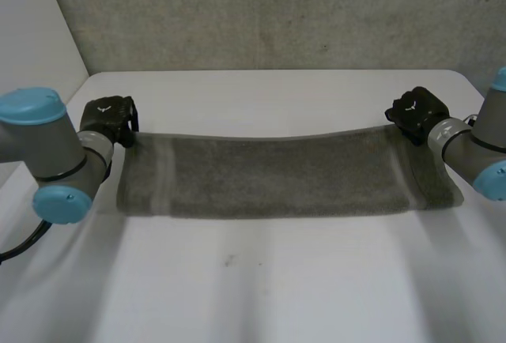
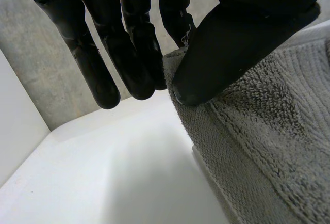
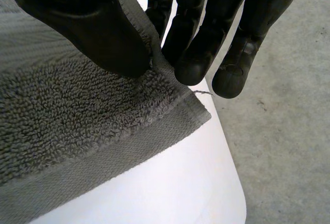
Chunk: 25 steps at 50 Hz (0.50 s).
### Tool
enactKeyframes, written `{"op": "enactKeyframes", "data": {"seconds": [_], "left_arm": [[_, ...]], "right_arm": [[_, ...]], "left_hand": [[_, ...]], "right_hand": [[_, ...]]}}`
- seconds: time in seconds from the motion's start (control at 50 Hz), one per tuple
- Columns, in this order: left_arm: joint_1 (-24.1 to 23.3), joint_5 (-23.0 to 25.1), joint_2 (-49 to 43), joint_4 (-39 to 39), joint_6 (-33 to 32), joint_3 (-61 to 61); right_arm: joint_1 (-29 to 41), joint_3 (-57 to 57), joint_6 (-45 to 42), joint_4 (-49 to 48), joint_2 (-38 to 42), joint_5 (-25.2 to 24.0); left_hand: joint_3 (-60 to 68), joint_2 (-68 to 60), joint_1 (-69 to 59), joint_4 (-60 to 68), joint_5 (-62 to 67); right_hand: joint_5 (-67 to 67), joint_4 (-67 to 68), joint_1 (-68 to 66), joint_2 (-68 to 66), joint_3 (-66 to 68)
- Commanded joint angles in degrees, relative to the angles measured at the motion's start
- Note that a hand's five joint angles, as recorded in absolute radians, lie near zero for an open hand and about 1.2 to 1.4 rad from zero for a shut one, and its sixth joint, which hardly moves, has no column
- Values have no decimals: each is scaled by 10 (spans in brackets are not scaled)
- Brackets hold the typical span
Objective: Fold the towel.
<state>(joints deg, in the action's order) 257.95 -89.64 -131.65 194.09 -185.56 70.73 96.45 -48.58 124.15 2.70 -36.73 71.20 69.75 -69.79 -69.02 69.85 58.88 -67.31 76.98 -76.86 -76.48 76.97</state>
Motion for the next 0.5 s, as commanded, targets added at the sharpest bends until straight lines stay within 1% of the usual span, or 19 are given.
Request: {"op": "enactKeyframes", "data": {"seconds": [0.02,0.04,0.06,0.08,0.1,0.12,0.14,0.2,0.24,0.26,0.28,0.3,0.34,0.36,0.4,0.42,0.44,0.46,0.5], "left_arm": [[-7,-7,-39,-3,5,-35],[-7,-7,-39,-3,5,-35],[-9,-6,-39,9,8,-37],[-9,-6,-39,9,8,-37],[-10,-5,-36,22,5,-35],[-10,-7,-34,34,6,-31],[-10,-7,-34,34,6,-31],[-10,-8,-18,39,6,-19],[-10,-8,-1,39,7,-9],[-10,-8,16,41,8,10],[-10,-7,37,45,8,33],[-10,-7,37,45,8,33],[-10,-7,78,45,8,85],[-10,-7,78,45,8,85],[-10,-6,121,45,9,143],[-10,-6,121,45,9,143],[-10,-6,141,48,8,172],[-10,-6,141,48,8,172],[-11,-5,178,59,9,229]], "right_arm": [[8,63,-2,4,55,9],[8,63,-2,4,55,9],[9,66,-1,1,56,7],[9,66,-1,1,56,7],[10,68,4,-1,53,7],[11,71,8,-2,43,6],[11,71,8,-2,43,6],[11,67,36,-6,10,9],[10,48,90,-1,-32,12],[10,48,90,-1,-33,12],[9,28,115,1,-56,12],[9,28,116,1,-56,12],[5,-38,150,7,-109,11],[5,-38,150,7,-109,11],[4,-123,159,12,-163,11],[4,-123,159,12,-164,11],[3,-168,161,12,-188,11],[3,-168,161,12,-188,11],[-4,-251,168,12,-223,11]], "left_hand": [[-192,192,185,-193,-183],[-195,195,188,-196,-186],[-597,598,590,-598,-589],[-597,598,590,-598,-589],[-472,473,465,-473,-464],[-597,598,590,-598,-589],[-597,598,590,-598,-589],[-597,598,590,-598,-589],[-597,598,590,-598,-589],[-597,598,590,-598,-589],[-597,598,590,-598,-589],[-597,598,590,-598,-589],[-597,598,590,-598,-589],[-597,598,590,-598,-589],[-597,598,590,-598,-589],[-597,598,590,-598,-589],[-597,598,590,-598,-589],[-597,598,590,-598,-589],[-597,598,590,-598,-589]], "right_hand": [[673,-670,669,665,-670],[673,-670,669,665,-670],[673,-670,669,665,-670],[673,-670,669,665,-670],[673,-670,669,665,-670],[673,-670,669,665,-670],[673,-670,669,665,-670],[673,-670,669,665,-670],[673,-670,669,665,-670],[673,-670,669,665,-670],[673,-670,669,665,-670],[673,-670,669,665,-670],[673,-670,669,665,-670],[673,-670,669,665,-670],[673,-670,669,665,-670],[673,-670,669,665,-670],[673,-670,669,665,-670],[673,-670,669,665,-670],[673,-670,669,665,-670]]}}
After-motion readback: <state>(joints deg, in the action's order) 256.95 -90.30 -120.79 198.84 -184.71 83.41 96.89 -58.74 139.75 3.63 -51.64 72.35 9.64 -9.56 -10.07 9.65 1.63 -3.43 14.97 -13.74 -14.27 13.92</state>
